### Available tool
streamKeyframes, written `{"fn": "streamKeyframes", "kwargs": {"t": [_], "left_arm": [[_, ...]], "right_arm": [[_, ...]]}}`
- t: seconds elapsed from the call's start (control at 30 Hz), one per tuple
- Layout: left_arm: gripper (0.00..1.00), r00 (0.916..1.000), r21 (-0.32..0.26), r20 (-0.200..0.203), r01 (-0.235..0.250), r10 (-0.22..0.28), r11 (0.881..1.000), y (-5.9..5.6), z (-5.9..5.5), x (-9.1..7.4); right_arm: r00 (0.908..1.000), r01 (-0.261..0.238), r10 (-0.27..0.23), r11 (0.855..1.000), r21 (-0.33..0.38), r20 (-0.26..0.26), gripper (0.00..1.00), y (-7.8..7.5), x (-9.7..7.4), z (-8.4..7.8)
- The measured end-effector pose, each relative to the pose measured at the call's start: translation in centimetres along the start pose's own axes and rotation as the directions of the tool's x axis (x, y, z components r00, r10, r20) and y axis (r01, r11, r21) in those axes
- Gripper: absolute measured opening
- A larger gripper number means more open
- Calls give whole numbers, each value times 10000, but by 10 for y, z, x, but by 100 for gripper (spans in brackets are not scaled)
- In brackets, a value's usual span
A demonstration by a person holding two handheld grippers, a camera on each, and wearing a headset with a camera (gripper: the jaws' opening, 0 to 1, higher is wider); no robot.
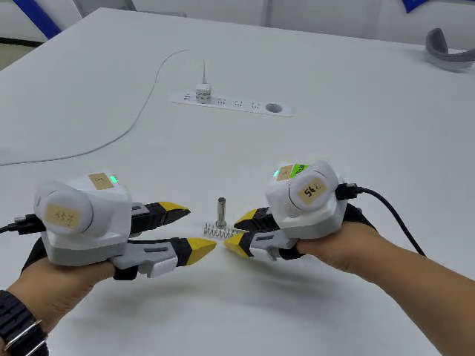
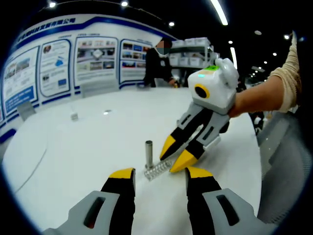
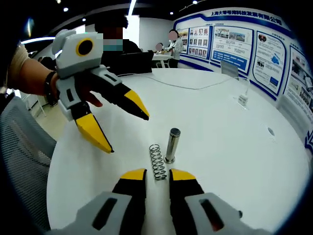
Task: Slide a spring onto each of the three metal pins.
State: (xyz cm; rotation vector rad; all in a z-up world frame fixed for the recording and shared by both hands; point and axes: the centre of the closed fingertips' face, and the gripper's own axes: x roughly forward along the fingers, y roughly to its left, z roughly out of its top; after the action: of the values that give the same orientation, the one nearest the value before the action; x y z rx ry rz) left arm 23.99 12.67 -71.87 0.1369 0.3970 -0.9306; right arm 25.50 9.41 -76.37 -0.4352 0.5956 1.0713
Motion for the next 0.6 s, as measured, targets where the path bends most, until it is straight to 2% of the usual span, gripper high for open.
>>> {"fn": "streamKeyframes", "kwargs": {"t": [0.43,0.6], "left_arm": [[38,9999,84,-163,-28,29,10000,3,-5,-2],[38,9995,186,-316,69,-63,9998,-1,-8,-1]], "right_arm": [[9997,-118,119,9999,71,-193,13,3,5,-2],[9987,-321,325,9994,100,-385,12,8,2,-5]]}}
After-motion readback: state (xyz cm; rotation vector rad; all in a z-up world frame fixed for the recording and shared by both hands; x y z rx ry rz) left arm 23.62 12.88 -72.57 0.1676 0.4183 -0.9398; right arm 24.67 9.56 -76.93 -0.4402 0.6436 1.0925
